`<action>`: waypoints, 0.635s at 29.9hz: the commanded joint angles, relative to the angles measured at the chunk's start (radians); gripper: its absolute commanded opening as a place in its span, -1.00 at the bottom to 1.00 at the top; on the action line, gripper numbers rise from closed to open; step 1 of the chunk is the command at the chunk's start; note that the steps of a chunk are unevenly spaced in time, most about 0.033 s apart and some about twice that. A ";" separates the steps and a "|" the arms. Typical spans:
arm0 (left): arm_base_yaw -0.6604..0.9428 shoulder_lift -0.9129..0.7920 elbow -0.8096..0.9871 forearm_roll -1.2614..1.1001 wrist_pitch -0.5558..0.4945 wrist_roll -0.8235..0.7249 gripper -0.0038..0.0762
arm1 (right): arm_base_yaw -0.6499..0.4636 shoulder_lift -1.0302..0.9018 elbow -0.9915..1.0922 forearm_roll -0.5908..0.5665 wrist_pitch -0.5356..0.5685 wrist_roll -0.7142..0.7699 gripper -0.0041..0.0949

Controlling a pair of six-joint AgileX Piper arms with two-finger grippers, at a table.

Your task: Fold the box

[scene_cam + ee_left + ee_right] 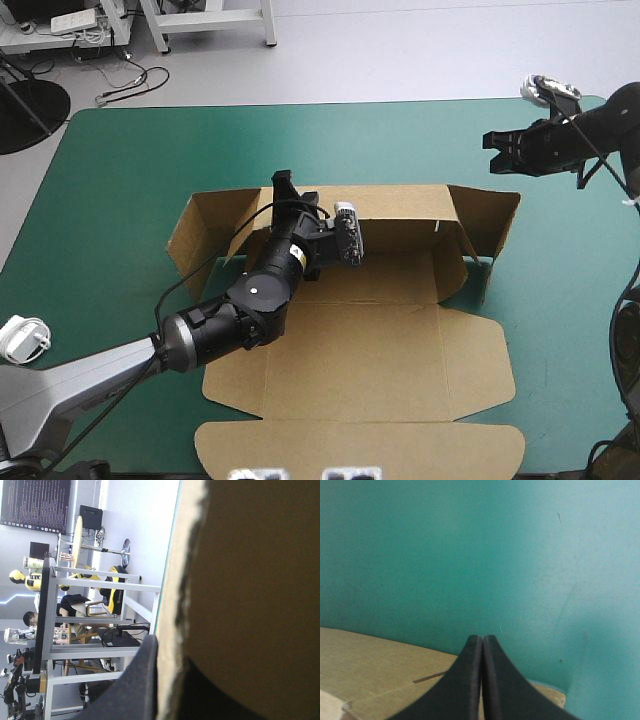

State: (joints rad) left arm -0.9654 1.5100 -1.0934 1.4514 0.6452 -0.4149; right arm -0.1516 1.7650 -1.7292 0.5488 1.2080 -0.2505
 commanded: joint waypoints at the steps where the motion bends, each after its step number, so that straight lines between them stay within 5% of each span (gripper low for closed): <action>1: -0.006 -0.042 -0.031 0.057 0.023 -0.022 -0.93 | 0.002 -0.050 0.003 0.035 -0.002 -0.029 -0.96; 13: -0.006 -0.042 -0.031 0.056 0.058 -0.022 -0.93 | 0.002 -0.156 0.149 0.024 0.043 -0.110 -0.96; 19: -0.006 -0.042 -0.031 0.056 0.058 -0.022 -0.93 | 0.002 -0.249 0.321 0.138 -0.026 -0.229 -0.96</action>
State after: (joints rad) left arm -0.9654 1.5100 -1.0934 1.4548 0.6751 -0.4156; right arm -0.1497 1.5991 -1.4576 0.5852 1.2254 -0.4109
